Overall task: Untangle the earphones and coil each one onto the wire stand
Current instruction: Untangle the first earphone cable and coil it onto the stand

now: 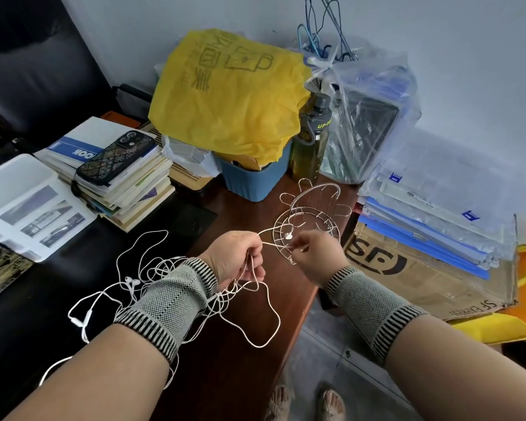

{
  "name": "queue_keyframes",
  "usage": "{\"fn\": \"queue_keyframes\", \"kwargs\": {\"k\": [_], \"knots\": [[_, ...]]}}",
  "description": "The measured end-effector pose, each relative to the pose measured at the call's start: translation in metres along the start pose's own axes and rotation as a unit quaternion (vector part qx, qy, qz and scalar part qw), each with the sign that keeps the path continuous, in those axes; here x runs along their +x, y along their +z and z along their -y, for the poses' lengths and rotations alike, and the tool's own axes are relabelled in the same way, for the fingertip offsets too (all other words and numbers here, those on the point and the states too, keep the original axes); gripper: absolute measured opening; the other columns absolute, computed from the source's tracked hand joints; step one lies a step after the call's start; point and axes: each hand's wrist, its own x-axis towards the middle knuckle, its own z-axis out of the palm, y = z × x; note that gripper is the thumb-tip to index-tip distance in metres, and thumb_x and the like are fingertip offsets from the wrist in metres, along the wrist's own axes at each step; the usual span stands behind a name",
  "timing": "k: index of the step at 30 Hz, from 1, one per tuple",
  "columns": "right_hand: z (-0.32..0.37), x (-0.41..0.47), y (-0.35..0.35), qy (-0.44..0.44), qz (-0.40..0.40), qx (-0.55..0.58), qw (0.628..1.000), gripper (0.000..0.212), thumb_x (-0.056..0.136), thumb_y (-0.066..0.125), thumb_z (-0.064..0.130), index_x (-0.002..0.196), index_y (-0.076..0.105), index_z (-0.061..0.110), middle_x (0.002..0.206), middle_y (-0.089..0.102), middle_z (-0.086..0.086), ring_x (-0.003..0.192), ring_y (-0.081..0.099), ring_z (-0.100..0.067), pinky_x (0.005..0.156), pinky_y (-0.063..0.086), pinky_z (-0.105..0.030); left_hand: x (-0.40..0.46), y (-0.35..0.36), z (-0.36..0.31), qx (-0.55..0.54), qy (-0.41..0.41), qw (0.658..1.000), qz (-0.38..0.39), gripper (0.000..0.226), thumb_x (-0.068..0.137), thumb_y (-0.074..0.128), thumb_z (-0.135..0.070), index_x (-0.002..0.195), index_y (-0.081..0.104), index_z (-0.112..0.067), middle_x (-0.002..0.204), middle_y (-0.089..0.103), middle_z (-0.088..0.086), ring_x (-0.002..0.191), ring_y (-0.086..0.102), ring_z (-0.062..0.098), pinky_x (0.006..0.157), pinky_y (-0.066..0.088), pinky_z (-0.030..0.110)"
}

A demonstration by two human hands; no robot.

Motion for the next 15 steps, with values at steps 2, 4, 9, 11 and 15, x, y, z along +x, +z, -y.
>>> {"fn": "queue_keyframes", "kwargs": {"k": [2, 4, 9, 11, 15], "knots": [[0.001, 0.008, -0.012, -0.020, -0.062, -0.040, 0.997, 0.007, 0.088, 0.064, 0.017, 0.089, 0.071, 0.017, 0.094, 0.055, 0.007, 0.079, 0.054, -0.009, 0.073, 0.045, -0.022, 0.002, -0.002, 0.000, -0.016, -0.003, 1.000, -0.006, 0.038, 0.089, 0.037, -0.003, 0.052, 0.040, -0.013, 0.049, 0.044, 0.005, 0.048, 0.052, 0.021, 0.060, 0.049, 0.034], [0.004, 0.016, -0.021, -0.042, -0.095, -0.053, 0.993, 0.009, 0.088, 0.066, 0.022, 0.092, 0.072, 0.015, 0.093, 0.052, 0.007, 0.080, 0.053, -0.008, 0.072, 0.041, -0.019, 0.003, -0.002, -0.001, -0.018, -0.006, 1.000, -0.009, 0.036, 0.089, 0.037, -0.003, 0.054, 0.040, -0.013, 0.050, 0.047, 0.005, 0.049, 0.056, 0.022, 0.062, 0.050, 0.034], [0.009, 0.028, -0.031, -0.026, -0.121, -0.038, 0.992, 0.010, 0.088, 0.066, 0.021, 0.091, 0.073, 0.014, 0.089, 0.066, 0.002, 0.077, 0.060, -0.010, 0.071, 0.047, -0.021, 0.004, 0.000, -0.007, 0.001, -0.015, 1.000, 0.002, 0.029, 0.093, 0.041, -0.005, 0.065, 0.047, -0.011, 0.057, 0.059, 0.005, 0.060, 0.067, 0.022, 0.061, 0.053, 0.030], [0.008, 0.031, -0.033, -0.013, -0.127, -0.010, 0.992, 0.008, 0.088, 0.066, 0.019, 0.091, 0.072, 0.015, 0.084, 0.068, 0.005, 0.075, 0.061, -0.009, 0.072, 0.051, -0.023, 0.004, 0.001, -0.008, -0.004, -0.012, 1.000, 0.009, 0.029, 0.096, 0.043, -0.007, 0.068, 0.049, -0.011, 0.059, 0.062, 0.005, 0.062, 0.068, 0.022, 0.064, 0.052, 0.031], [0.010, 0.039, -0.037, -0.009, -0.142, 0.013, 0.990, 0.006, 0.086, 0.068, 0.018, 0.090, 0.072, 0.016, 0.081, 0.066, 0.007, 0.079, 0.064, -0.012, 0.081, 0.055, -0.031, 0.004, 0.003, -0.010, 0.000, 0.006, 1.000, 0.014, 0.026, 0.099, 0.045, -0.010, 0.074, 0.052, -0.011, 0.066, 0.067, 0.006, 0.066, 0.069, 0.021, 0.065, 0.052, 0.031]]}}
